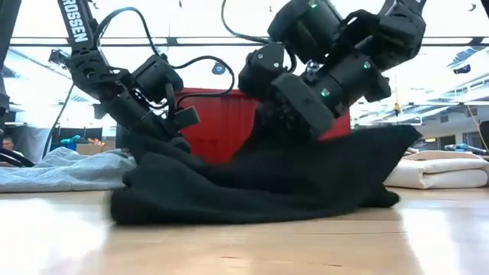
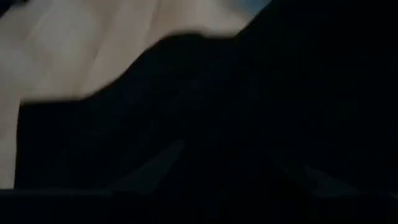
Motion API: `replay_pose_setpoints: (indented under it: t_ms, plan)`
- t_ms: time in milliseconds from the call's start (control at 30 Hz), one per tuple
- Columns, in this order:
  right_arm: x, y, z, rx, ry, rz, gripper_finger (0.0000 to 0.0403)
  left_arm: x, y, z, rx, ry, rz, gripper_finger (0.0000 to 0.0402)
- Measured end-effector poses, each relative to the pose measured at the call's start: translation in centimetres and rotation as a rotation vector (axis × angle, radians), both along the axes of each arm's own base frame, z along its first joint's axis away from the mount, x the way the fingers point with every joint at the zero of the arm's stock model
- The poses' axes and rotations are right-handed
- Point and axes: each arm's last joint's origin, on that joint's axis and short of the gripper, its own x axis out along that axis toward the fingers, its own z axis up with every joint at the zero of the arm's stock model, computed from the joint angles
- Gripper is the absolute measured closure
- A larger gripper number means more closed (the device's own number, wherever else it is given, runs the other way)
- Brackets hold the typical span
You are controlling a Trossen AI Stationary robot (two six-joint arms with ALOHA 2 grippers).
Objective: Fold Laundry from Bin
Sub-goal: Fold the black shirt
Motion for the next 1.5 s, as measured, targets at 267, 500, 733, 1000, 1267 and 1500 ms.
replay_pose_setpoints:
  t_ms: [267, 500, 733, 1000, 1267, 1500]
  plan:
    - [-0.8, 6.3, 1.0, 0.113, 0.195, 0.22, 0.0235, -0.5, 1.2, 0.2, 0.026, 0.015, 0.06, 0.0242]
    - [-4.2, 11.6, 2.8, 0.418, 0.515, 0.476, 0.0249, -0.8, 1.8, 0.1, 0.034, 0.028, 0.095, 0.0242]
    - [-6.4, 12.4, 8.3, 0.251, 0.345, 0.326, 0.0258, -0.6, 0.7, 0.5, 0.018, 0.022, 0.029, 0.0242]
    - [-7.3, 11.3, 10.6, 0.011, 0.177, 0.045, 0.026, -0.5, -1.2, 3.1, 0.076, -0.035, -0.096, 0.0242]
    - [-8.1, 11.9, 10.4, 0.089, 0.239, -0.008, 0.026, -0.3, -4.9, 6.3, 0.197, -0.147, -0.291, 0.0242]
    - [-9.5, 13.4, 9.8, 0.084, 0.259, -0.089, 0.0266, -0.3, -11.3, 7.7, -0.065, -0.281, -0.539, 0.0242]
